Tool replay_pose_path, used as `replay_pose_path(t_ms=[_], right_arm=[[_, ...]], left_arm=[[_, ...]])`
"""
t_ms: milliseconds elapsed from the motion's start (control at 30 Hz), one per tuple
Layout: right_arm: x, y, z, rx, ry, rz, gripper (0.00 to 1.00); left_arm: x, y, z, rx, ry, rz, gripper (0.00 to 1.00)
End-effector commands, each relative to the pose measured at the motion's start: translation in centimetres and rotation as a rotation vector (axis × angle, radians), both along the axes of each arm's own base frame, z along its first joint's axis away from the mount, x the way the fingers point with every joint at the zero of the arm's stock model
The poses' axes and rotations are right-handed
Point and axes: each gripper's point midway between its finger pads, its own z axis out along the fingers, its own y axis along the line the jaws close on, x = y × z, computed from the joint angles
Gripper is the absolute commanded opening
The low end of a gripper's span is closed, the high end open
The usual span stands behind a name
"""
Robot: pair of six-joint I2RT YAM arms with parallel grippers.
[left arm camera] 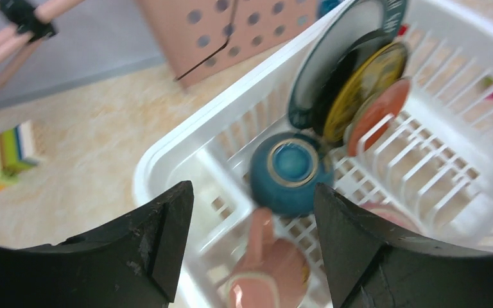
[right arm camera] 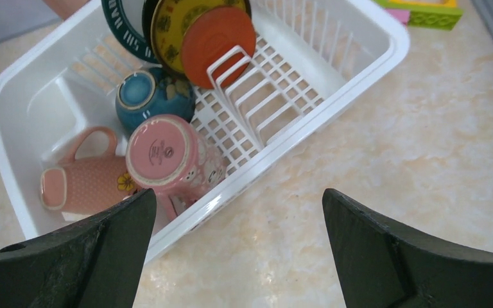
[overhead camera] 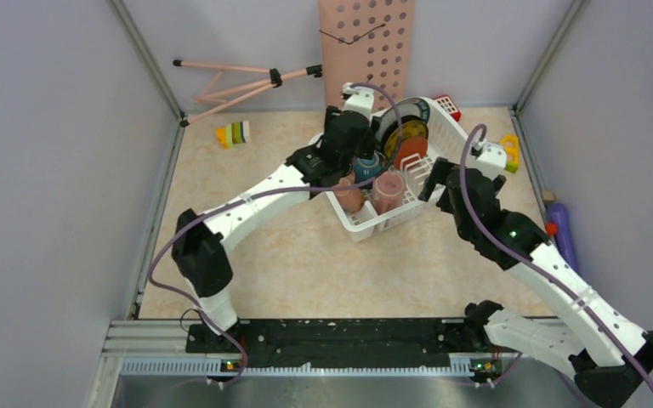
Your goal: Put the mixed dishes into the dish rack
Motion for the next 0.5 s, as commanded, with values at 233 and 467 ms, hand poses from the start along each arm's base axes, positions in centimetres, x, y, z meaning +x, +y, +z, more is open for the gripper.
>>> replay_pose_path(t_ms=[233,467], right_arm=[[2.1,4.9,-3.0,0.104,0.135,0.082,0.98],[2.4,5.4,-3.9,0.086,0.167,0.098,0.98]], left_arm=[[-7.0,16.8,-1.9,-0.065,0.167,0.473,0.81],[-13.0,26.8,-7.0,-0.198,0.331,0.922,0.80]])
